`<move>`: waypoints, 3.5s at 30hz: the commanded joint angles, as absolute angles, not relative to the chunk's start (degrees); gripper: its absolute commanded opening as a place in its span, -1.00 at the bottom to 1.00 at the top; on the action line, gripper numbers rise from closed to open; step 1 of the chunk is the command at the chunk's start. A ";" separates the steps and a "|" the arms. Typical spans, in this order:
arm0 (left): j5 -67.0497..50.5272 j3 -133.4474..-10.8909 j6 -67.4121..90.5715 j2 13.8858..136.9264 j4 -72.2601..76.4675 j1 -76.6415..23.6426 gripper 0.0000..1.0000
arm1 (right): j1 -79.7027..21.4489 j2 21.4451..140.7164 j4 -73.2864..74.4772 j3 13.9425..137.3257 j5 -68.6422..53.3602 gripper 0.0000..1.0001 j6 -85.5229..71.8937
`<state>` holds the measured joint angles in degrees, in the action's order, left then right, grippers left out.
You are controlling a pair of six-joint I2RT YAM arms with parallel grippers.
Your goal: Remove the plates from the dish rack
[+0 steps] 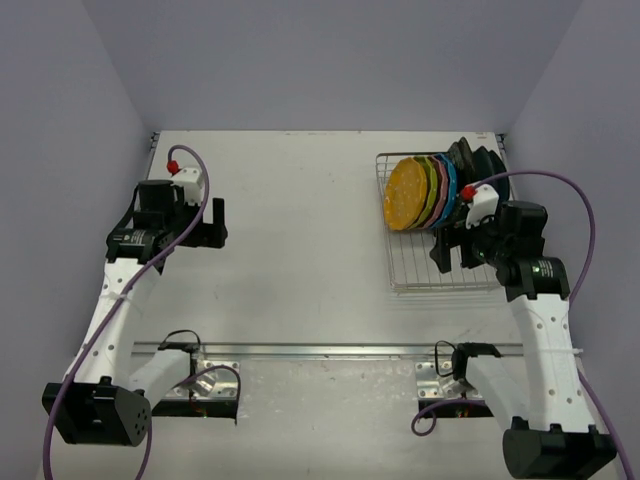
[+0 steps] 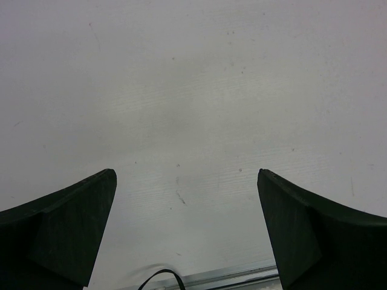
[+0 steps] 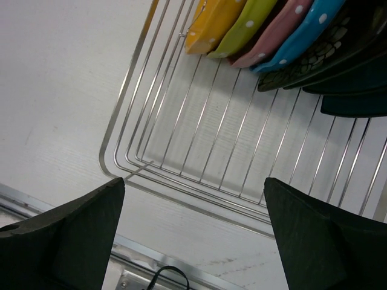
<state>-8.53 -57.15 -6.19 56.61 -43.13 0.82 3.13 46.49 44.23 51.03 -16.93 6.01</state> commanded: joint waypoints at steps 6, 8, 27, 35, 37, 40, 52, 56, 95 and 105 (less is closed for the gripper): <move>-5.69 -58.13 -5.76 57.34 -40.08 0.62 1.00 | -4.78 63.91 42.18 70.29 -14.99 0.80 4.17; -5.20 -58.15 -5.71 57.43 -40.08 0.62 1.00 | -5.64 67.73 41.48 73.81 -12.75 0.72 3.25; -0.80 -57.55 -5.19 58.61 -39.44 0.62 1.00 | -12.08 92.40 38.37 91.57 4.07 0.29 -6.71; -0.26 -56.95 -5.19 58.22 -39.07 0.62 1.00 | -13.57 97.57 37.84 92.82 10.87 0.24 -6.39; -0.26 -56.95 -5.11 58.27 -38.94 0.62 1.00 | -13.87 99.06 37.64 93.32 11.95 0.24 -6.24; -0.27 -56.77 -5.01 58.18 -38.93 0.62 1.00 | -14.61 100.32 37.16 93.51 14.51 0.25 -5.69; 2.35 -56.16 -4.92 57.92 -38.38 0.62 1.00 | -17.89 106.50 37.47 94.09 24.42 0.28 -4.83; 2.29 -56.12 -4.96 57.66 -38.50 0.62 1.00 | -18.63 108.94 38.43 94.78 26.90 0.35 -4.70; 2.59 -55.72 -4.66 58.10 -38.11 0.62 1.00 | -19.39 113.30 47.99 96.89 14.99 -0.41 -14.50; 3.46 -55.18 -4.57 57.93 -37.60 0.62 1.00 | -19.42 107.36 48.35 98.44 13.99 -1.00 -13.92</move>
